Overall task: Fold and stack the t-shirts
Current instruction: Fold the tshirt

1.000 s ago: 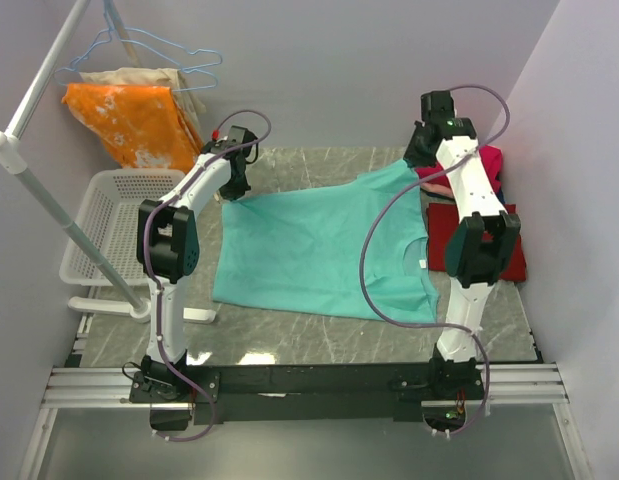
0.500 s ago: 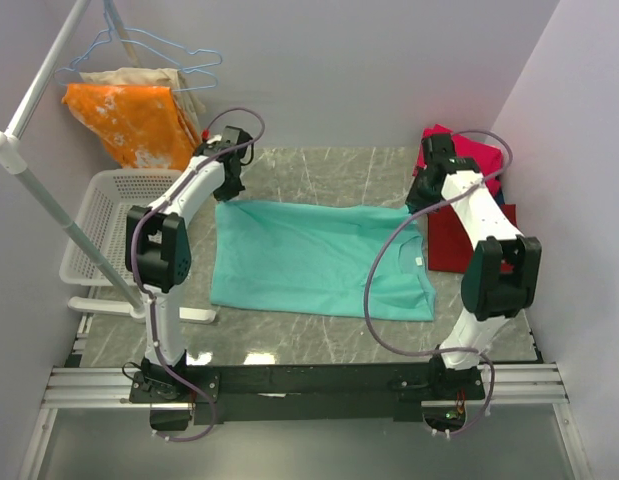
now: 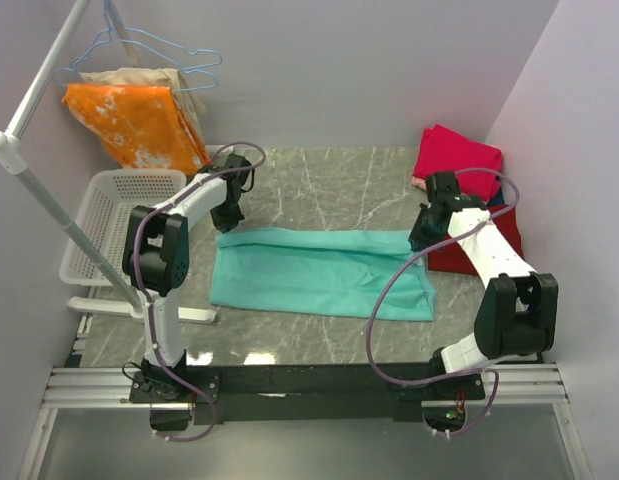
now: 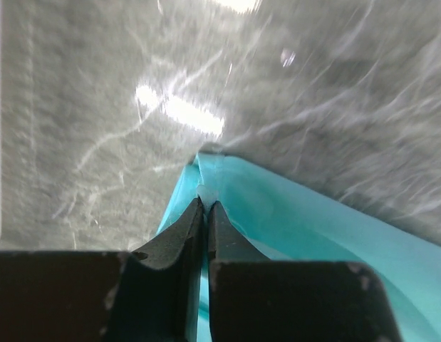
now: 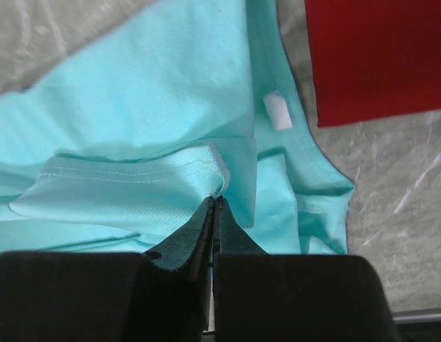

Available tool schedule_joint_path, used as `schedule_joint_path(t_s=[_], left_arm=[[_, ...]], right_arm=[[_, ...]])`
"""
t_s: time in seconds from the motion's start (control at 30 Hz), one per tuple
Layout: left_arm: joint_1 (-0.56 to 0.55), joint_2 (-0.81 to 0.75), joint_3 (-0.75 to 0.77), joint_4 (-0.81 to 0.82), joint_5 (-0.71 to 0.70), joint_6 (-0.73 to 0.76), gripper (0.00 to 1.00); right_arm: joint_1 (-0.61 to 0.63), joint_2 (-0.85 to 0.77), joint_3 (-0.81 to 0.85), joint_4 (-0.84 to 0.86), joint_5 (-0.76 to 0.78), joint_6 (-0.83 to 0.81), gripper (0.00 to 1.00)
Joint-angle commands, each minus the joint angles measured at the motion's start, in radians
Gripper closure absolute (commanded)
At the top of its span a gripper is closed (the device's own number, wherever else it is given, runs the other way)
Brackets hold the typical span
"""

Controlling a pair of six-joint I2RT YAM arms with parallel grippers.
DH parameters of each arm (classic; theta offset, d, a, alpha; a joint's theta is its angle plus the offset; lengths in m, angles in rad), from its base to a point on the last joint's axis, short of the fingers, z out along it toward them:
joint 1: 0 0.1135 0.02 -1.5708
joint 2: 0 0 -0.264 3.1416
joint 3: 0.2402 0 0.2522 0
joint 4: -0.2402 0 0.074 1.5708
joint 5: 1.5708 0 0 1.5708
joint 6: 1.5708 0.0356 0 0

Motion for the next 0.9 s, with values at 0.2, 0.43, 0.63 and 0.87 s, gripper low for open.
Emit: schedule_joint_path(t_s=[0.2, 0.43, 0.63, 0.87], left_arm=[[-0.013, -0.057, -0.07, -0.012, 0.04, -0.032, 0.85], [-0.019, -0.084, -0.133, 0.0, 0.052, -0.046, 0.55], [-0.019, -0.132, -0.165, 0.0, 0.019, -0.071, 0.49], [-0.019, -0.158, -0.101, 0.005, 0.003, -0.066, 0.49]], right_arm=[[-0.009, -0.047, -0.125, -0.005, -0.016, 0.024, 1.0], [0.004, -0.091, -0.159, -0.039, -0.04, 0.034, 0.72], [0.019, -0.177, -0.175, -0.042, -0.074, 0.074, 0.69], [0.051, 0.013, -0.03, 0.018, -0.104, 0.061, 0.69]])
